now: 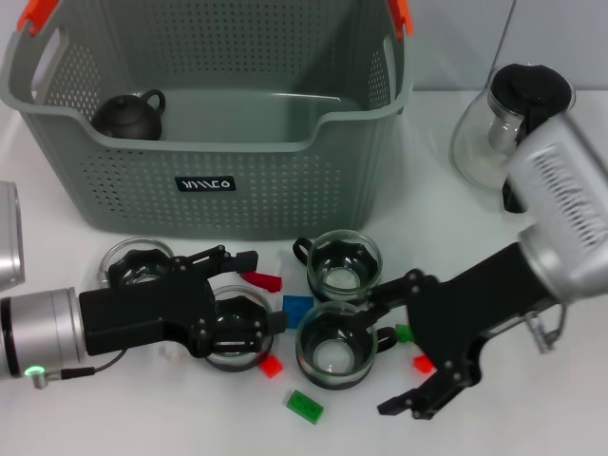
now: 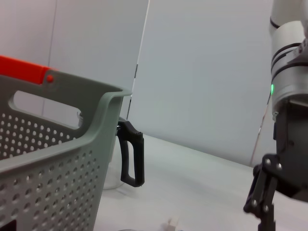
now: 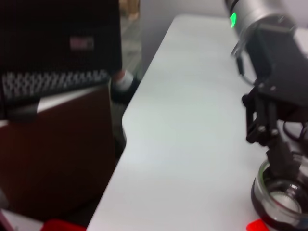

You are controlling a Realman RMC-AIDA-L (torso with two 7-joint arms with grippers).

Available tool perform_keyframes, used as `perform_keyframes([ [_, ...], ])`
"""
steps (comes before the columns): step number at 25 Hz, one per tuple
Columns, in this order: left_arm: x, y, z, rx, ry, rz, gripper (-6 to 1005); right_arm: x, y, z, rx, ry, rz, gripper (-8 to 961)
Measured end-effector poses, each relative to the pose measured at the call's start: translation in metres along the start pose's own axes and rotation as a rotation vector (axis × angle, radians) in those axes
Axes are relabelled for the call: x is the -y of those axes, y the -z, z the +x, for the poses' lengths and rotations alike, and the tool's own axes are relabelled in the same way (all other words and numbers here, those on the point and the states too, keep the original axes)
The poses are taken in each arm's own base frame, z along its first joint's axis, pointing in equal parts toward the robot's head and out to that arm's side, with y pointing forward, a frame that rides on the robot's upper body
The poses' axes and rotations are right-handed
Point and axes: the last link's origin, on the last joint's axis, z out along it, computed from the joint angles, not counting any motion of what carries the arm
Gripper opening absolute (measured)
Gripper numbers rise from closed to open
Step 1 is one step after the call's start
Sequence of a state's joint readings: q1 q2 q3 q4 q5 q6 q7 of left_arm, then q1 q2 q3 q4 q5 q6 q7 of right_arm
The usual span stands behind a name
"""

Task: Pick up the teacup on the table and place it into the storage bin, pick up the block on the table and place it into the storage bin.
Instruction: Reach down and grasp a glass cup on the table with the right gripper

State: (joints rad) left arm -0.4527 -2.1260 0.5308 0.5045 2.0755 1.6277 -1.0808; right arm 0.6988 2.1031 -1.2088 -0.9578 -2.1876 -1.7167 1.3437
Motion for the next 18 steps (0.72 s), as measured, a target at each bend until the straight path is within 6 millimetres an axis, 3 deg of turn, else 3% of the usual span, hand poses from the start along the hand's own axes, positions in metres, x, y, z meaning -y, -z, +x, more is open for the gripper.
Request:
perform_keyframes([
  [6,-0.001,0.001,-0.002,0.001,0.006,0.005,929,0.005,-0.022,-0.01,-0.113,0.047,-0.013,942],
  [18,-0.003,0.002,-0.006,0.003,0.018,0.015,928,0.014,-0.043,-0.016,-0.231,0.057,0.012,941],
])
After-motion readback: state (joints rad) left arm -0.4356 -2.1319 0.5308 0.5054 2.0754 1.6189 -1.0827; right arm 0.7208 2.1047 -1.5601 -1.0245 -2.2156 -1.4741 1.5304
